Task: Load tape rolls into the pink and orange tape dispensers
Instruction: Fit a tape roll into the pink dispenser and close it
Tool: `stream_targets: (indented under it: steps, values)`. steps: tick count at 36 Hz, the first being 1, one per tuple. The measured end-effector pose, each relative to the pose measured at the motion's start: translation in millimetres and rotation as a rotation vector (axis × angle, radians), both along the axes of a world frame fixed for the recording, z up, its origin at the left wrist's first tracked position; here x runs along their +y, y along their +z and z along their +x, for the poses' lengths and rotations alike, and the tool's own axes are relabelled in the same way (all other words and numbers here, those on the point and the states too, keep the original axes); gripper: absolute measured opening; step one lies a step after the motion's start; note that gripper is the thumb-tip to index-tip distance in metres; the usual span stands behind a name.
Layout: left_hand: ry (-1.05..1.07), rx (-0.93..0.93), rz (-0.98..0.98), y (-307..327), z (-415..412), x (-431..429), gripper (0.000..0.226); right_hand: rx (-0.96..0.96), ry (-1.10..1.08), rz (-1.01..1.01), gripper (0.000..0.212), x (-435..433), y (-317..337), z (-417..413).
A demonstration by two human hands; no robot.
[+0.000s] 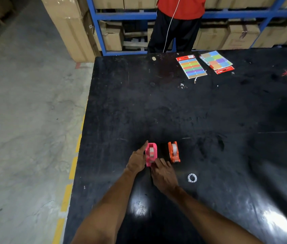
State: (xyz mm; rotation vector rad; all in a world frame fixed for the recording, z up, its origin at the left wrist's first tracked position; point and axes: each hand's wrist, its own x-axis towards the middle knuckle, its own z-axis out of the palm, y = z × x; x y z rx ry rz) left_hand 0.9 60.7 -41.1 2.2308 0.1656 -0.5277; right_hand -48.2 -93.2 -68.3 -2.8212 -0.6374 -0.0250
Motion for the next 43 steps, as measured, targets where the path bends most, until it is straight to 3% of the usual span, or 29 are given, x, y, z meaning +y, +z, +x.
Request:
stream_targets:
  steps: [5, 9, 12, 16, 19, 26, 36, 43]
  values:
    - [-0.082, -0.004, 0.038, 26.8, -16.4, -14.5, 0.055, 0.029, 0.051, -0.053, 0.023, -7.7, 5.4, -1.9]
    - [-0.083, -0.091, 0.2, 11.2, -26.0, -10.7, 0.069, 0.015, 0.109, -0.055, 0.017, -23.6, 19.0, 0.8]
    - [0.007, -0.255, 0.226, 11.2, -42.9, -15.5, 0.053, -0.007, 0.015, -0.105, 0.004, -48.8, 24.5, -2.7]
    - [-0.078, -0.419, 0.261, 9.2, -69.6, -30.1, 0.035, -0.008, -0.135, -0.154, 0.011, -91.3, 22.0, -14.8]
    - [-0.199, -0.414, 0.231, 5.4, -86.0, -45.2, 0.035, 0.049, -0.201, -0.202, 0.022, -118.1, 21.0, -23.7]
    - [-0.43, -0.256, 0.249, -20.4, -110.5, -70.0, 0.065, 0.301, -0.177, -0.231, 0.052, -145.6, 18.9, -39.0]
    - [-0.313, -0.208, 0.236, -20.4, -110.6, -58.8, 0.034, 0.476, -0.103, -0.139, 0.05, -124.7, 32.5, -34.2]
    - [-0.159, -0.288, 0.35, -0.3, -74.6, 14.7, 0.029, 0.37, 0.051, -0.033, 0.034, -49.3, 61.1, -0.3]
